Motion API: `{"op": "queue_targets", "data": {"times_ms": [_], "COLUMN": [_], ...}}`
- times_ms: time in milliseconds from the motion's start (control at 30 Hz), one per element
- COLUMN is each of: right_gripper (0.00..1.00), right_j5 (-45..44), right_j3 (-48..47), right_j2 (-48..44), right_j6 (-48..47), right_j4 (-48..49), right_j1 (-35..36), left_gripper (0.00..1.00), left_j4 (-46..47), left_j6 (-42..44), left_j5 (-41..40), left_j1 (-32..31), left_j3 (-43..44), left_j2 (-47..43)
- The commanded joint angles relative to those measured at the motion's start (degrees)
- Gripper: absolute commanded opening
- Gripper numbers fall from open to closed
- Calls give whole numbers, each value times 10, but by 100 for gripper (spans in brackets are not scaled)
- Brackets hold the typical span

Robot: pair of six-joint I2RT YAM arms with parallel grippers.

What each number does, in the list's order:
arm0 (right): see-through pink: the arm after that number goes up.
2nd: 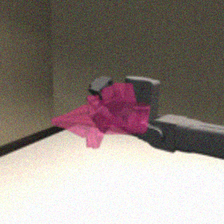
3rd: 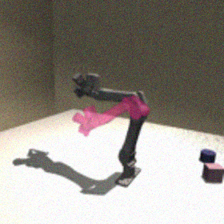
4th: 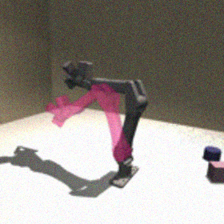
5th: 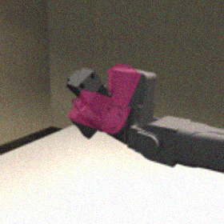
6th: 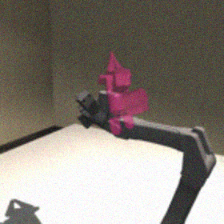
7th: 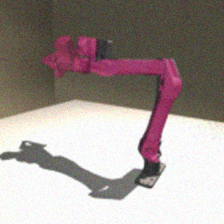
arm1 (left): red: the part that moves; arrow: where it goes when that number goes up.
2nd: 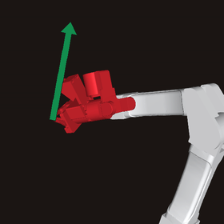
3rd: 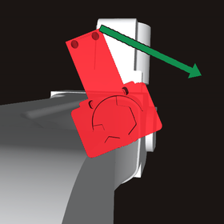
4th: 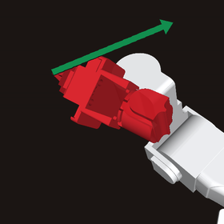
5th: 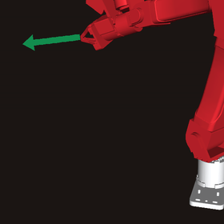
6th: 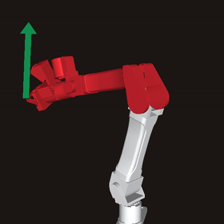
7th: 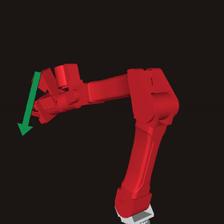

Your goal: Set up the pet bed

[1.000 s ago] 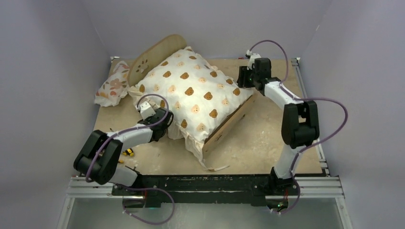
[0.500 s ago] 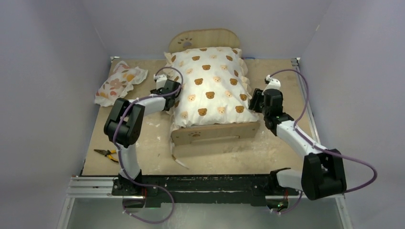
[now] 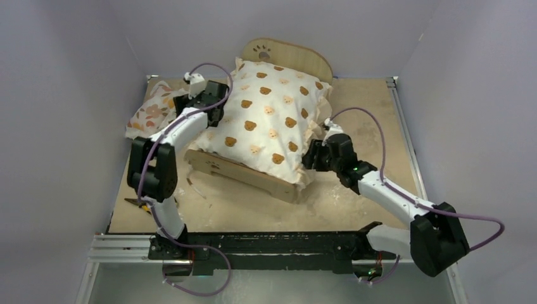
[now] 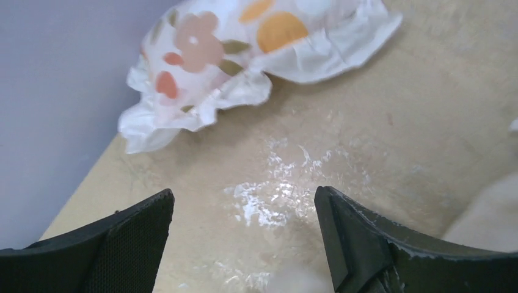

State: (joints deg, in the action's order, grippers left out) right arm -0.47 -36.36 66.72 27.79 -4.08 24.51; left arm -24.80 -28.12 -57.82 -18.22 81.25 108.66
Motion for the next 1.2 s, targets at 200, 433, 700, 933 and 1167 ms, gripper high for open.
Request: {"op": "queue_targets", "data": {"times_ms": [200, 433, 700, 933, 1167], "right_gripper": [56, 76, 85, 84, 82], "right_j5": [152, 25, -1, 33, 68], "right_j3": [-70, -135, -260, -358, -474], "right_j2": [72, 8, 47, 170, 332], "right_j6": [84, -46, -176, -258, -355], "right_j4": [117, -36, -3, 144, 177], "right_j1": [232, 209, 22, -91, -114], "left_gripper": [86, 85, 84, 83, 81], "left_j4": [-116, -139, -142, -140, -129], "left_j6": [-152, -174, -184, -206, -213], "left_j5": [127, 240, 355, 375, 394], "left_j1": [-12, -12, -12, -12, -13], "left_j3": [-68, -206, -283, -332, -355], "left_j2": [-319, -485, -539, -543, -535]}}
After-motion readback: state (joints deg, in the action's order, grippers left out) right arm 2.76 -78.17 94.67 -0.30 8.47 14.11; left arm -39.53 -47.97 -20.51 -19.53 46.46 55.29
